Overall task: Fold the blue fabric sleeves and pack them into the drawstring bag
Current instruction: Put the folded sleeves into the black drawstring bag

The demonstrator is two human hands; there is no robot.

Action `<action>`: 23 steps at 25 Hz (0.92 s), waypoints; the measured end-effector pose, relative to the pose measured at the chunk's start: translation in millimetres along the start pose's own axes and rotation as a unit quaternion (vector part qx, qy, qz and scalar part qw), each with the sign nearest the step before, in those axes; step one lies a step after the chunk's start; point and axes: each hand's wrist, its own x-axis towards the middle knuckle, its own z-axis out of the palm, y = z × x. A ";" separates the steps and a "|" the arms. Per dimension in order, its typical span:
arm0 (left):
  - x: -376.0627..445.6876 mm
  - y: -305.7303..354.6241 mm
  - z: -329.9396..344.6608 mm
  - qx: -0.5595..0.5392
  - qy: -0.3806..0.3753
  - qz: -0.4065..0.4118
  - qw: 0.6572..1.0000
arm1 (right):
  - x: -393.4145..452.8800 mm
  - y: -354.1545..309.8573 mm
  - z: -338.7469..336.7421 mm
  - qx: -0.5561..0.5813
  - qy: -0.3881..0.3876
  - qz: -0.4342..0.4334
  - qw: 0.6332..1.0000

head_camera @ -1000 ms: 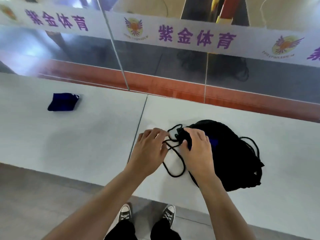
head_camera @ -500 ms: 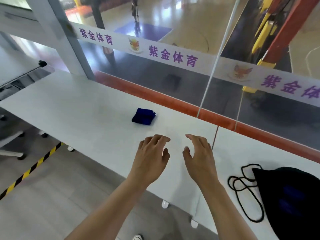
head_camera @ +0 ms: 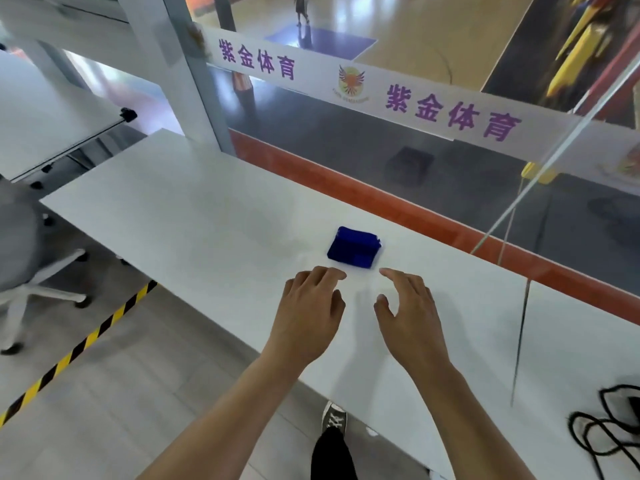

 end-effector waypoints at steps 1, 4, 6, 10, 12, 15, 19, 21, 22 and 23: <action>9.1 -10.0 4.6 -0.003 -0.003 -0.007 1.000 | 11.1 0.3 9.3 0.003 -0.007 0.001 1.000; 42.5 -34.7 23.7 -0.019 -0.024 -0.024 0.999 | 48.5 9.5 38.7 0.018 -0.013 0.014 1.000; 66.5 -48.8 41.2 -0.047 -0.049 -0.049 0.996 | 74.2 18.1 57.1 0.028 -0.017 0.035 0.999; 117.2 -74.4 89.8 -0.102 -0.132 -0.123 0.978 | 122.5 43.6 97.3 0.026 -0.038 0.086 0.995; 141.6 -83.8 110.1 -0.108 -0.167 -0.133 0.971 | 141.8 52.8 110.1 0.030 -0.067 0.120 0.990; 167.5 -94.5 128.5 -0.127 -0.194 -0.155 0.960 | 161.8 58.5 122.8 0.046 -0.081 0.168 0.981; 182.5 -100.3 139.9 -0.124 -0.259 -0.168 0.943 | 184.9 60.1 138.8 0.151 -0.099 0.250 0.951; 185.6 -103.5 141.9 -0.125 -0.264 -0.173 0.941 | 192.3 59.2 144.6 0.218 -0.088 0.299 0.925; 187.1 -104.7 142.4 -0.134 -0.263 -0.184 0.938 | 194.4 59.8 146.6 0.249 -0.069 0.324 0.910; 187.5 -105.6 142.7 -0.148 -0.259 -0.198 0.934 | 195.6 61.4 148.5 0.281 -0.048 0.347 0.894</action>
